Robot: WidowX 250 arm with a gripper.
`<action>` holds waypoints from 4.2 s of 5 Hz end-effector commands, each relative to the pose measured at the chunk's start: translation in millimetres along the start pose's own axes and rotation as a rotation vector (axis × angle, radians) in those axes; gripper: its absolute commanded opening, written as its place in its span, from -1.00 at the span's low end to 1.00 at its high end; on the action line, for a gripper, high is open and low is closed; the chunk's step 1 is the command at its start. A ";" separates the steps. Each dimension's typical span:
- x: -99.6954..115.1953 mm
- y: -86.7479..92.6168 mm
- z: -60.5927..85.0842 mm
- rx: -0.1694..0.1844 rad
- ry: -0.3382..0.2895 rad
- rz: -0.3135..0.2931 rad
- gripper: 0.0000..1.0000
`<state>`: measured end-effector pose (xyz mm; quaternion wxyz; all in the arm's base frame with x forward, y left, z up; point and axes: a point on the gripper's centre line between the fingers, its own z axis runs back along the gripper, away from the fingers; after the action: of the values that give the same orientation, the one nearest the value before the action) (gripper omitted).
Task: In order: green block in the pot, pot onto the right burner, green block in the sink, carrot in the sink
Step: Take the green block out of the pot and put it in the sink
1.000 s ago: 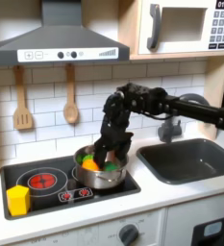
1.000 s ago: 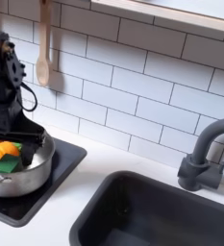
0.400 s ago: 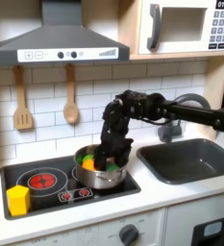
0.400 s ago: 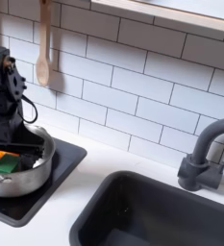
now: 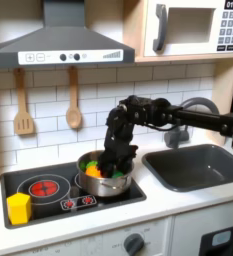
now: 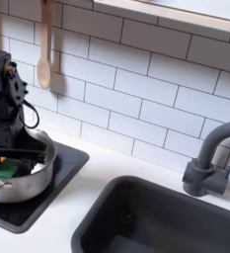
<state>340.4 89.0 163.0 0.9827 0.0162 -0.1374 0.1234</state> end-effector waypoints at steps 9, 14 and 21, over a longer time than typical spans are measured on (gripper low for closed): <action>12.0 -16.4 99.5 -0.036 -0.092 -0.030 -1.00; -5.1 -84.0 94.5 -0.136 -0.073 -0.204 -1.00; -33.0 -173.7 37.9 -0.284 0.013 -0.409 -1.00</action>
<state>343.2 -87.4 190.9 0.9805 -0.0955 -0.1418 -0.0971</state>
